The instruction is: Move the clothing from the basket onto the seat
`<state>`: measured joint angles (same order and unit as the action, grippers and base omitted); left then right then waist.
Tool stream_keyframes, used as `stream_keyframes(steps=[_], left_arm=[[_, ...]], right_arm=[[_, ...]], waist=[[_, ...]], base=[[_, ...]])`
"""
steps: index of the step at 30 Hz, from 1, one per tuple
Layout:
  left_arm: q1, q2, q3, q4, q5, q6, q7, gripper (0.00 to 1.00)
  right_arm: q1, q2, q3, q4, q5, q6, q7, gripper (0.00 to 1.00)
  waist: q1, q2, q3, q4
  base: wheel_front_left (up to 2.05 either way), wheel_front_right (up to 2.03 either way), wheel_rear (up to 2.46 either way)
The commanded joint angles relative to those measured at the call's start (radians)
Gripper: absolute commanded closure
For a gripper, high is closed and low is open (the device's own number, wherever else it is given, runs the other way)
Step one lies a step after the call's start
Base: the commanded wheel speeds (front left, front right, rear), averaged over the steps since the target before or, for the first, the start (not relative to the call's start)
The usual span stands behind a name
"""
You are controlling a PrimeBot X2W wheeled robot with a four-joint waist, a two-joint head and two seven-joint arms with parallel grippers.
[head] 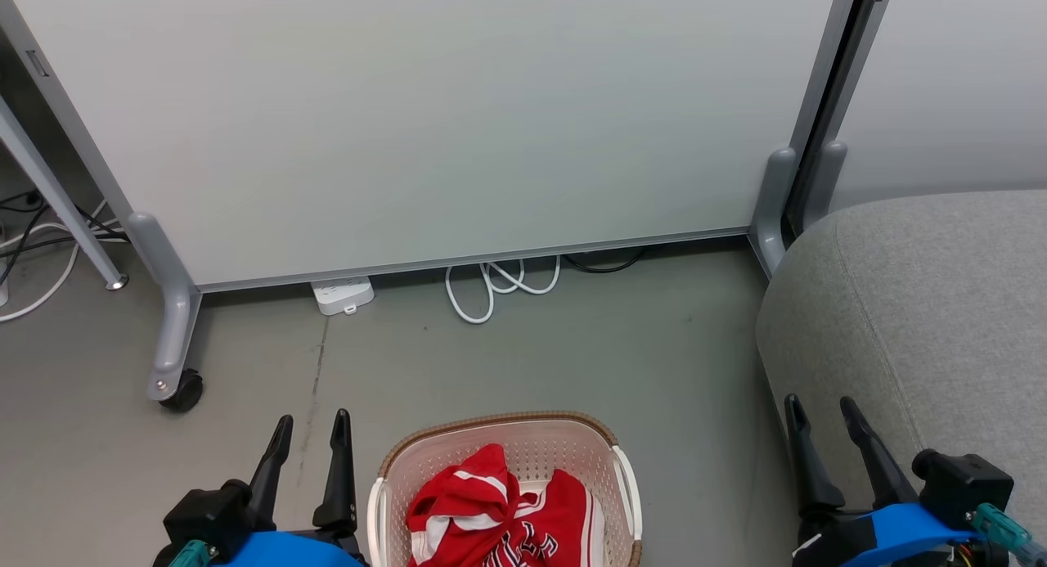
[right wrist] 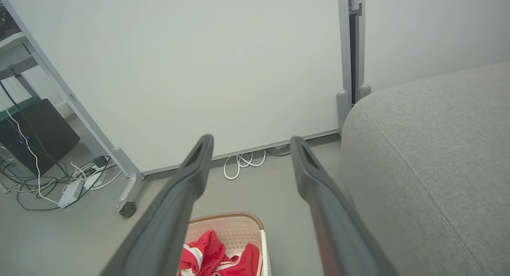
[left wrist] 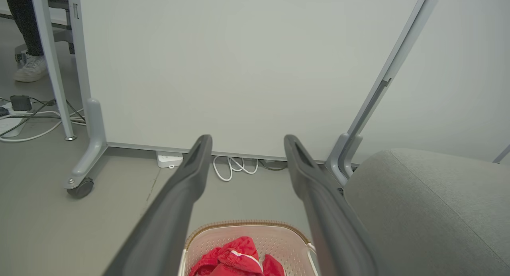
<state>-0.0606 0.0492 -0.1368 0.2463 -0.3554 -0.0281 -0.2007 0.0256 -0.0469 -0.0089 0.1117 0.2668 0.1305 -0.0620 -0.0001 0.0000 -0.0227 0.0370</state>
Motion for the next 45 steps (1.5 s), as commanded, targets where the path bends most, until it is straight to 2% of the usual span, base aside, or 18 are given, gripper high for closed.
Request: stream_keyframes(steps=[1, 32, 45], left_arm=[[0.002, 0.005, -0.003, -0.003, 0.019, 0.004, -0.008, 0.00], [0.005, 0.004, -0.029, 0.032, 0.186, 0.018, -0.068, 0.00], [0.000, 0.003, -0.033, 0.041, 0.179, 0.016, -0.065, 0.00]], right_arm=[[0.008, -0.005, -0.002, -0.013, -0.019, 0.000, -0.006, 0.00], [0.040, -0.005, -0.023, -0.045, -0.246, 0.000, -0.032, 0.00], [0.035, -0.005, -0.026, -0.042, -0.241, 0.000, -0.028, 0.00]], waist=[[0.0001, 0.0000, 0.000, 0.000], [0.0001, 0.0000, -0.016, 0.001], [0.0001, 0.0000, -0.016, 0.000]], base=[[0.00, 0.00, 0.00], [0.00, 0.00, 0.00], [0.00, 0.00, 0.00]])
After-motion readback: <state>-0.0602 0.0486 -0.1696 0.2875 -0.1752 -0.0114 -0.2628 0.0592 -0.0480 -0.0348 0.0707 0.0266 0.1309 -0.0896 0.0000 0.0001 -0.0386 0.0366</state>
